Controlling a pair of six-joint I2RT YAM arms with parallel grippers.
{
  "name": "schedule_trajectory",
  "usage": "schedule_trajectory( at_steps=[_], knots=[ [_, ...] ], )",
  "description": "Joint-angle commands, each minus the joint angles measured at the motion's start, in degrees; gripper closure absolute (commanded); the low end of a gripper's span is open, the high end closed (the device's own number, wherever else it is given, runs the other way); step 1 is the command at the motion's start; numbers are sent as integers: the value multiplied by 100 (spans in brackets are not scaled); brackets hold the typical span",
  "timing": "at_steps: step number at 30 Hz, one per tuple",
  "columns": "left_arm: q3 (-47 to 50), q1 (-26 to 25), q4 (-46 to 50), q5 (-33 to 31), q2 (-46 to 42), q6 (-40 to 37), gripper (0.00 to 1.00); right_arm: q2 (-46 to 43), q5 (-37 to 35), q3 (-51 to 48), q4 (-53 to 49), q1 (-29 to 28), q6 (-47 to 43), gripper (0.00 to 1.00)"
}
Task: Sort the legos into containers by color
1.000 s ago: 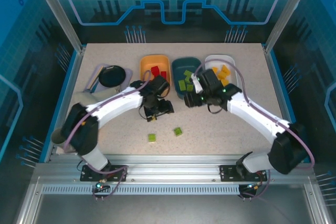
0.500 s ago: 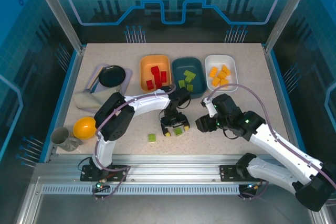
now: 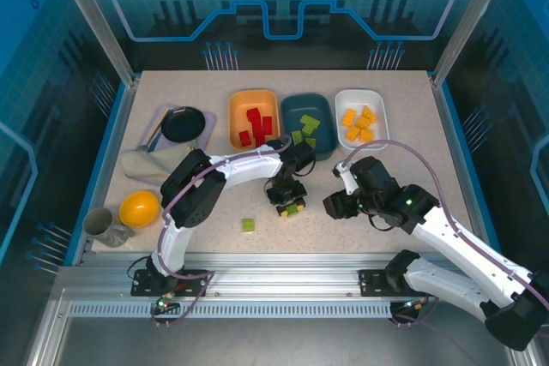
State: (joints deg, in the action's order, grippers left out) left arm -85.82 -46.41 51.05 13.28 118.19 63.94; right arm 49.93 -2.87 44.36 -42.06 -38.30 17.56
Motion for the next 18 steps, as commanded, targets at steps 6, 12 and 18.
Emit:
schedule_trajectory(
  at_steps=[6, 12, 18],
  knots=[
    [-1094, 314, -289, -609, -550, -571, 70, -181, 124, 396, 428, 839, 450, 36],
    [-2590, 684, -517, -452, 376, -858, 69, -41, 838, 422, 1322, 1845, 1331, 34],
    [-4434, 978, -438, -152, 1766, -899, 67, 487, 1222, 574, 1812, 2269, 1787, 34]
  ],
)
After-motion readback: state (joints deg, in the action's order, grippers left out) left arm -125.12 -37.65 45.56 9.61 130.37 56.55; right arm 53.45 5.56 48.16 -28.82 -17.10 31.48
